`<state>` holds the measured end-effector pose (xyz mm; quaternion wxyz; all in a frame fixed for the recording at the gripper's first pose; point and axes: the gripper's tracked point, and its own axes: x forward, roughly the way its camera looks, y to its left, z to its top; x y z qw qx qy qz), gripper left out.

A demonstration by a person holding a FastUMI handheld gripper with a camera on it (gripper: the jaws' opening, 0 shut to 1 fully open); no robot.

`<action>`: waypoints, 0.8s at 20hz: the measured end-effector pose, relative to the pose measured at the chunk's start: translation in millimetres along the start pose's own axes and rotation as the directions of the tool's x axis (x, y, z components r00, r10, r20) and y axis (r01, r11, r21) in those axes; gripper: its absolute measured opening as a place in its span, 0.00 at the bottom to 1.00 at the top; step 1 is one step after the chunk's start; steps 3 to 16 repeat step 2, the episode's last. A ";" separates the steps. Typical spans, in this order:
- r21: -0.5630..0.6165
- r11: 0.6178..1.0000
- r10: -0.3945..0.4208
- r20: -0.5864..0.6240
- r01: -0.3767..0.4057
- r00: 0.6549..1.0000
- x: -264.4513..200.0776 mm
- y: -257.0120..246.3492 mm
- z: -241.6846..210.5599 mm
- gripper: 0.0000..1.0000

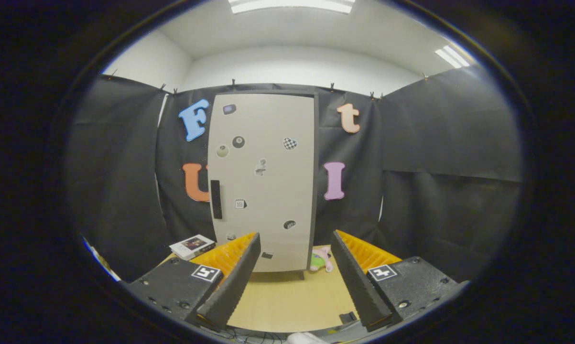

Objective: Open the shoe cabinet door, grab the shoes and put them into the shoe cabinet, then close the shoe cabinet door.

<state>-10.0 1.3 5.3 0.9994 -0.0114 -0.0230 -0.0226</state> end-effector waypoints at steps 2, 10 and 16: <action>-0.011 1.000 0.001 0.012 -0.001 1.000 -1.5 1.9 2.5 0.97; -0.011 1.000 0.001 0.012 -0.001 1.000 -1.5 1.9 2.5 0.97; -0.011 1.000 0.001 0.012 -0.001 1.000 -1.5 1.9 2.5 0.97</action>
